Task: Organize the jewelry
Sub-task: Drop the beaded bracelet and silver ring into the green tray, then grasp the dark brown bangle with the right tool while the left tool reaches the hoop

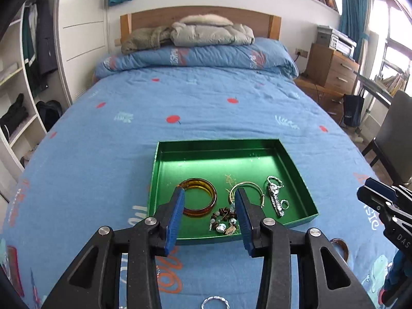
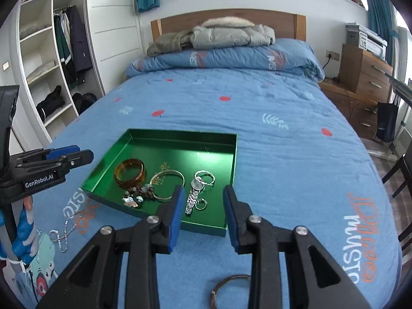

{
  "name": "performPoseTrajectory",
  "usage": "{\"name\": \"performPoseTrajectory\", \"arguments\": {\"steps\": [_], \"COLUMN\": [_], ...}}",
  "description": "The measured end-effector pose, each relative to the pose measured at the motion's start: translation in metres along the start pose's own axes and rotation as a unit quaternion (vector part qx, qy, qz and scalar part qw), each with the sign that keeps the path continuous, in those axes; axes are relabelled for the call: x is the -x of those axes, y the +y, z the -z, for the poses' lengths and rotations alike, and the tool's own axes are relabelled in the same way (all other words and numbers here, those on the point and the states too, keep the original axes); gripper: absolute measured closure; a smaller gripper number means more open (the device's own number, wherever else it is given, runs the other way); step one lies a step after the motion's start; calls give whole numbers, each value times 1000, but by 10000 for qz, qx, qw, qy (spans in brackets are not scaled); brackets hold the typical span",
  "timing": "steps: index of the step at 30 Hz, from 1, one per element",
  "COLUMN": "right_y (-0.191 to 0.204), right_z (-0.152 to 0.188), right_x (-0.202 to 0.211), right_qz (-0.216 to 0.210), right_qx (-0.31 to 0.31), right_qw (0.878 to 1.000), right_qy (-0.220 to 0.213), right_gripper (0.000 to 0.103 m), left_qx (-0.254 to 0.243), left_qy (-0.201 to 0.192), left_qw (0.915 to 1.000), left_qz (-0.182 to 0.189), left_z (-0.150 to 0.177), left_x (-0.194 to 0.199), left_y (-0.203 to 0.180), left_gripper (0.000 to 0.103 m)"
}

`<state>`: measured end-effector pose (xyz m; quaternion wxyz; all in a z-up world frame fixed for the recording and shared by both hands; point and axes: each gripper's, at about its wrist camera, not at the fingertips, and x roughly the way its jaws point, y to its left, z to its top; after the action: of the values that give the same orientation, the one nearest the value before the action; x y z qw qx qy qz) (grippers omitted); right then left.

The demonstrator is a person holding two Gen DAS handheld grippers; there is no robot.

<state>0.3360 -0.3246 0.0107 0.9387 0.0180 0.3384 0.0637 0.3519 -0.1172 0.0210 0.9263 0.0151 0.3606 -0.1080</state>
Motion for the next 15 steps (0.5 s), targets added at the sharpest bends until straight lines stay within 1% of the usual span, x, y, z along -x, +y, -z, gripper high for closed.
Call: {"name": "performPoseTrajectory", "arguments": {"steps": [3,7,12,15], "right_y": [2,7,13,13], "right_z": [-3,5,28,45], "right_x": [59,129,199,230], "right_qz": [39,81,136,136], "right_qx": [7,102,207,150], "right_qw": [9993,9971,9941,9930], "right_qy": [-362,-752,-1056,-1165], "right_gripper": [71,71,71,71], "left_qx": [8,-13,1,-13], "left_qy": [-292,-411,-570,-571], "left_qw": [9995,9988,9973,9968], "left_qz": [-140,-255,-459,-559], "left_z": [0,14,40,58], "left_x": [50,104,157,177], "left_y": [7,15,29,33], "left_gripper": [63,63,62,57]}}
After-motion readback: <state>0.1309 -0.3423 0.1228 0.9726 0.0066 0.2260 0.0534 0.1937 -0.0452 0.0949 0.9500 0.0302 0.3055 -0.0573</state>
